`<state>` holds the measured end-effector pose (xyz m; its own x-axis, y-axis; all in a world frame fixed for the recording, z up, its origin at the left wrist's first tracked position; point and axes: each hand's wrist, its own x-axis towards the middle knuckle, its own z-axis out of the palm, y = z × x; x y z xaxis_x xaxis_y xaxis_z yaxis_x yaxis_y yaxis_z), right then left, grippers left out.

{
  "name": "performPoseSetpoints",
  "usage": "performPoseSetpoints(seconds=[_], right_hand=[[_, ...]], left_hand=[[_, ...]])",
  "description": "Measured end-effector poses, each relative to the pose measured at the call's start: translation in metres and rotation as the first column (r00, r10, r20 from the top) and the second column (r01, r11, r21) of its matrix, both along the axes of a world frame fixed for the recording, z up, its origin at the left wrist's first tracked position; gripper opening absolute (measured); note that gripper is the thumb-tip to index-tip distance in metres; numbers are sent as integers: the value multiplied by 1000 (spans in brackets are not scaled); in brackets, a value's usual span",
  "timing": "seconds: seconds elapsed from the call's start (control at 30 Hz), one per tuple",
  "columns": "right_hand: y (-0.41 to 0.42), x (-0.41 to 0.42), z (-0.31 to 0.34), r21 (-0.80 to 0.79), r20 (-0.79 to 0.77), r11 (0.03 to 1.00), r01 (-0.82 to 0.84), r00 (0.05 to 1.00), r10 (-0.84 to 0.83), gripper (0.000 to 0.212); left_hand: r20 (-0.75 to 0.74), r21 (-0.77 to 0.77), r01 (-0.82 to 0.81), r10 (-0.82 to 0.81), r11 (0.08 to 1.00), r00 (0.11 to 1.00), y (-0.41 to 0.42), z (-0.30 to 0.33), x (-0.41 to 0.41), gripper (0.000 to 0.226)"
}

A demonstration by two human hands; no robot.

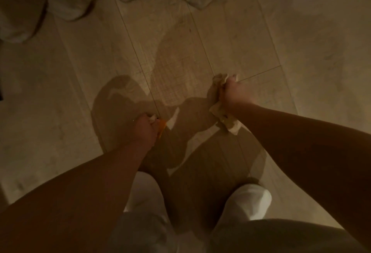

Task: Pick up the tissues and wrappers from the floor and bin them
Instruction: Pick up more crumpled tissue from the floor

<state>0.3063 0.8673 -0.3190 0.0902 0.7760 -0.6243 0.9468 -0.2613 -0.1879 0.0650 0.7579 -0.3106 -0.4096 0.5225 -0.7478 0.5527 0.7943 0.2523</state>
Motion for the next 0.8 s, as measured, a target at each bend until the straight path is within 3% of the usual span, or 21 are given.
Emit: performPoseSetpoints(seconds=[0.27,0.37,0.43,0.53,0.63,0.73,0.8], right_hand=[[-18,15,14,-92,-50,986,136,989,-141,38],[-29,27,48,-60,-152,966,252,954,-258,26],[-40,36,84,-51,-224,923,382,896,-383,13],[-59,51,155,-89,-268,864,496,823,-500,6],[-80,70,239,-213,-308,783,584,721,-621,21],[-110,94,328,-279,-291,654,704,587,-756,42],[-131,113,384,-297,-278,532,793,461,-843,50]], left_hand=[[26,25,-66,65,998,998,3,16,20,30],[65,30,-80,78,996,995,0,48,31,25],[133,17,-124,120,992,984,-1,88,44,15],[172,-24,-130,132,991,976,-2,161,64,25],[172,-58,-17,27,998,985,3,245,84,36],[138,-144,195,-175,970,975,7,329,105,14],[137,-180,289,-266,940,954,10,380,121,22]])
